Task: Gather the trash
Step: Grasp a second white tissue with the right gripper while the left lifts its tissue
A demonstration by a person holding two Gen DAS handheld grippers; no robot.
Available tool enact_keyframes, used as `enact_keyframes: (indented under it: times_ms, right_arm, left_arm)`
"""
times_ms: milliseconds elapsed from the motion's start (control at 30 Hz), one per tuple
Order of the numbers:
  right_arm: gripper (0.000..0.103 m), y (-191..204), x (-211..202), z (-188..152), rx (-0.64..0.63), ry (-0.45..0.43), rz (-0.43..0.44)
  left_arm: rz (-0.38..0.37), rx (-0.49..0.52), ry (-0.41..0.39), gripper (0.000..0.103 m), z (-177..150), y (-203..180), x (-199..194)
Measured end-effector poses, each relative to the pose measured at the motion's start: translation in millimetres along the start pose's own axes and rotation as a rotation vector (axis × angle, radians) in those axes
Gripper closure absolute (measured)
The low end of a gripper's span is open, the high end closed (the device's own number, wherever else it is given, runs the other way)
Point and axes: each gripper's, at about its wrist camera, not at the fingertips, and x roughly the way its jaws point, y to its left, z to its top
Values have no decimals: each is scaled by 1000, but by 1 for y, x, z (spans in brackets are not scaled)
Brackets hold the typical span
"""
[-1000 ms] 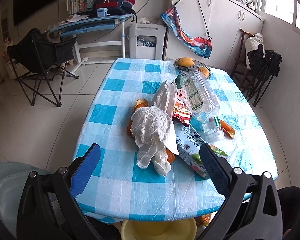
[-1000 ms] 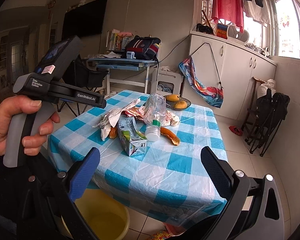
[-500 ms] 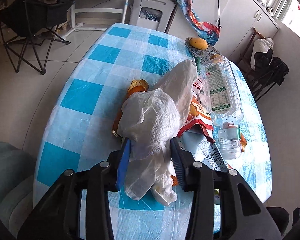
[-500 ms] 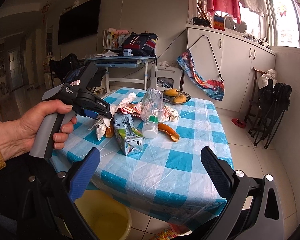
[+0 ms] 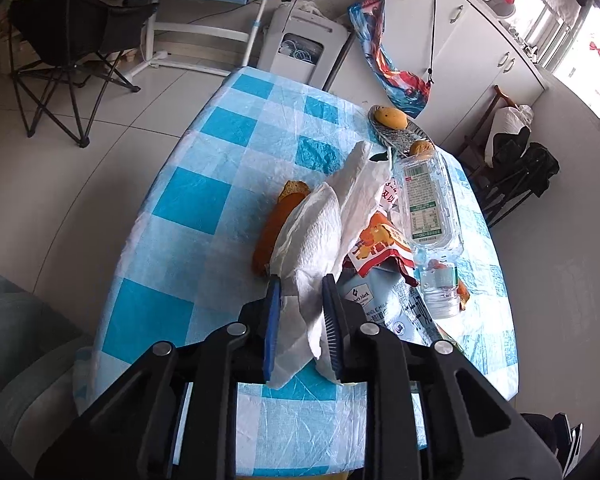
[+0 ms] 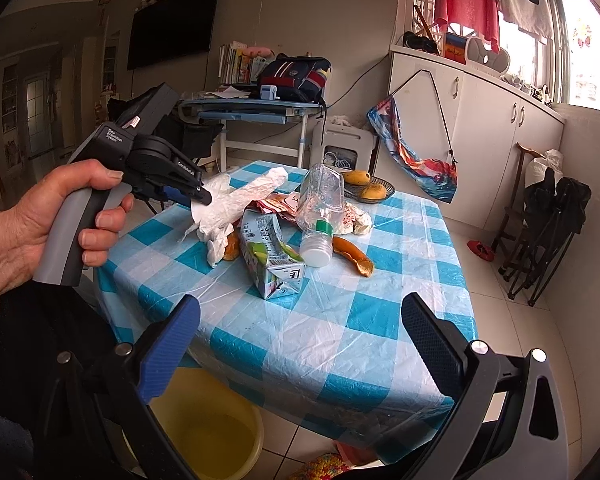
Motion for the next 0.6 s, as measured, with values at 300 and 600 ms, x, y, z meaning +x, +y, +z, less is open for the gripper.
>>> enact_keyframes:
  times_ms: [300, 600]
  right_arm:
    - [6, 1, 25, 9, 132, 56, 213]
    - [18, 13, 107, 55, 341, 123, 402]
  left_arm:
    - [-45, -56, -120, 92, -4, 22, -59]
    - [-69, -177, -207, 92, -2, 66, -93]
